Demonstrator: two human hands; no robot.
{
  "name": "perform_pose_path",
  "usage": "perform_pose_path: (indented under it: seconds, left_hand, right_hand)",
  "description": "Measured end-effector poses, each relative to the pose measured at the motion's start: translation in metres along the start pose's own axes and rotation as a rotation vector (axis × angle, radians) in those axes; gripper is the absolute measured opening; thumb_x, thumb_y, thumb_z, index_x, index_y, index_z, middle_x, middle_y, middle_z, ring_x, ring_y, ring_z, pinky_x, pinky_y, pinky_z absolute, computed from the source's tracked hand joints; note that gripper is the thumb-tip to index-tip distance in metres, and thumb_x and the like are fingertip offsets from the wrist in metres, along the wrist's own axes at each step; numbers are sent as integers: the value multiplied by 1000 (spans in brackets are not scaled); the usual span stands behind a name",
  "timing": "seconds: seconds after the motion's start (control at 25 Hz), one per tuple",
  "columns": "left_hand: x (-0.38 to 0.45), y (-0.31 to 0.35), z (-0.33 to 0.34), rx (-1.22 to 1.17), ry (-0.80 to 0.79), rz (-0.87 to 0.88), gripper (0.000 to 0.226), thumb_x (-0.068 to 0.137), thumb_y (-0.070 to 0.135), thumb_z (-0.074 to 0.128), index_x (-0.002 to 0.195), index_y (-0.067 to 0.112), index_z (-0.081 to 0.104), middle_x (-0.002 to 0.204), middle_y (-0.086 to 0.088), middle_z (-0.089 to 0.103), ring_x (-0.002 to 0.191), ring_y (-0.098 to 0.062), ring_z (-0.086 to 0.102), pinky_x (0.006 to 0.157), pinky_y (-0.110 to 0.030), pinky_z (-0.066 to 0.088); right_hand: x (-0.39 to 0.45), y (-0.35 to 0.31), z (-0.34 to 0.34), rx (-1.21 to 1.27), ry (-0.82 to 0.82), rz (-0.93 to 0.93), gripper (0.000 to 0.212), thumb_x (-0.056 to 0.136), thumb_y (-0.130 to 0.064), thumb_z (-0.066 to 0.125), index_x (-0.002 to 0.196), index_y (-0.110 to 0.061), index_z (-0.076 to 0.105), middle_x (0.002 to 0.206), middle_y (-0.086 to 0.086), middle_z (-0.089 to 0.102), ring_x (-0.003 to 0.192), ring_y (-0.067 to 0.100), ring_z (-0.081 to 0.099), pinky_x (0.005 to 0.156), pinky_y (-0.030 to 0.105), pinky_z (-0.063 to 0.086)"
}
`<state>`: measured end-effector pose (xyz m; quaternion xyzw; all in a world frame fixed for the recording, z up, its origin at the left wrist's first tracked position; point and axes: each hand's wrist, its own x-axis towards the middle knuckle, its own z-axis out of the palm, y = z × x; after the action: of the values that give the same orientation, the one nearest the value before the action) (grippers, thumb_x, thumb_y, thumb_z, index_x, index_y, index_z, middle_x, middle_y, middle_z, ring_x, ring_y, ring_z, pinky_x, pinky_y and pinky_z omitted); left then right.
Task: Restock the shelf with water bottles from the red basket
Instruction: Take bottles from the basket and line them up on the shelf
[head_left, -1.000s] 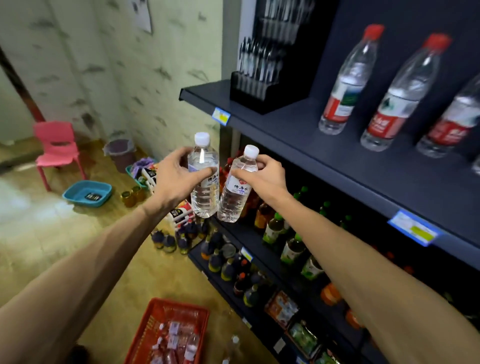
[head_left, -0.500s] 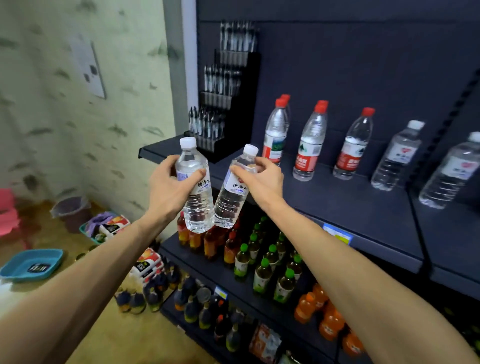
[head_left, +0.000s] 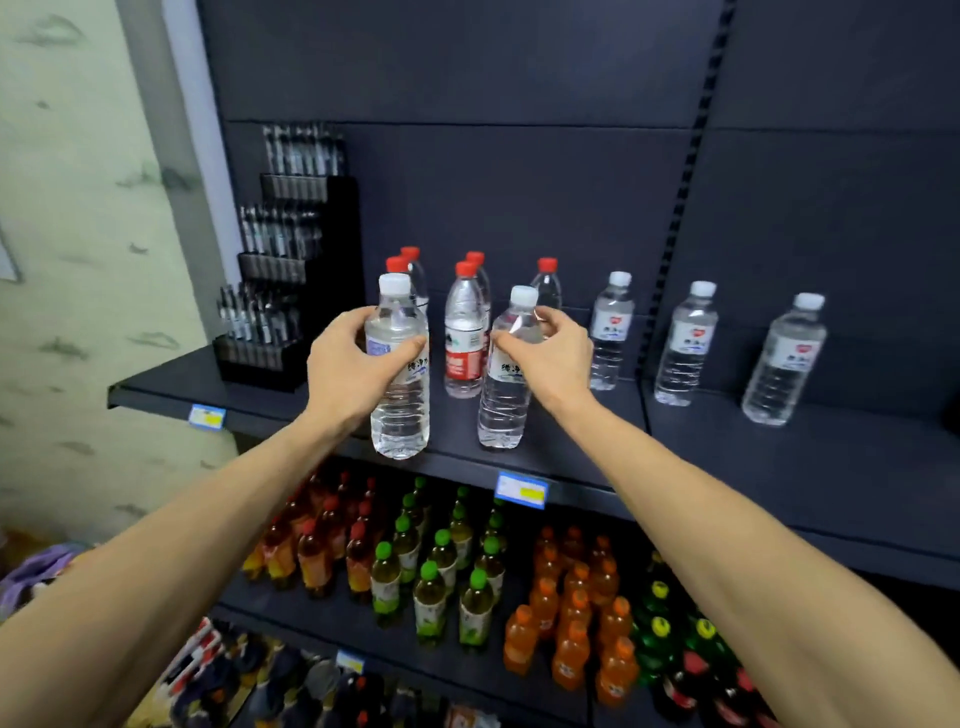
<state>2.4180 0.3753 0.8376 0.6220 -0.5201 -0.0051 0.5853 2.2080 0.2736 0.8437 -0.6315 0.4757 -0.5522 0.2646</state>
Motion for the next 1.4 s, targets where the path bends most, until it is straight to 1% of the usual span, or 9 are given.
perform_pose_path:
  seconds: [0.16,0.32,0.56,0.68,0.8,0.92,1.12,1.24,1.4]
  left_hand:
    - [6,27,56,-15,-63,53,38,74,53,82,103,32,71,99,14,74,93,-1,68,91,-33,56]
    - [7,31,98,-22,-131,58,46,73,56,79,110,30,71,104,12,74,96,-7,69,91,-39,57]
    - [1,24,141,-52,-159,18,52,79,43,84,125,28,64,109,18,65,98,3,61,91,-18,48]
    - [4,20,152,-70,-149,-19,53,83,44,81,129,25,62,114,17,65,103,-1,62,97,-25,50]
    - [6,20,158,-66,-247,-52,67,91,48,72,147,24,44,127,15,61,114,-5,57,100,-28,44]
    - [1,18,166,1,-314,-85,86,90,59,67,156,24,23,129,16,56,113,-9,55,96,-32,40]
    - [6,21,180,155,-305,-151,71,91,66,59,132,13,38,118,-3,68,110,-33,65,85,-38,45]
    - [6,29,190,176,-297,-118,69,91,68,57,126,12,39,102,-2,68,100,-32,66,81,-40,47]
    - [-4,44,211,157,-324,-59,68,92,65,58,127,11,38,108,0,66,97,-27,64,80,-38,46]
  right_hand:
    - [25,27,-44,-114,27,-13,64,69,-43,87,125,-17,68,102,-10,69,102,8,64,91,24,48]
    - [36,51,-74,-165,41,-41,52,74,-39,84,120,-19,70,84,-20,59,93,10,63,86,26,49]
    - [55,78,-85,-256,-20,-69,73,74,-68,67,134,-27,61,107,-10,74,102,13,69,93,39,57]
    - [52,85,-87,-278,-62,-57,88,77,-73,67,150,-29,44,130,-7,68,121,17,63,102,41,51]
    - [51,95,-84,-312,-114,-42,104,71,-77,71,156,-34,27,122,-7,71,114,17,66,97,41,54]
    - [51,99,-80,-351,-93,-32,99,75,-74,70,154,-32,30,117,-6,72,110,20,67,93,37,53]
    - [56,102,-91,-413,-43,-60,83,80,-73,64,144,-24,41,111,-2,72,103,25,68,87,38,53]
    - [63,112,-117,-435,1,-45,74,83,-69,65,138,-23,45,111,-3,71,104,26,67,85,36,48]
    - [75,133,-159,-444,104,27,77,83,-66,66,140,-20,44,112,0,72,105,28,67,87,38,50]
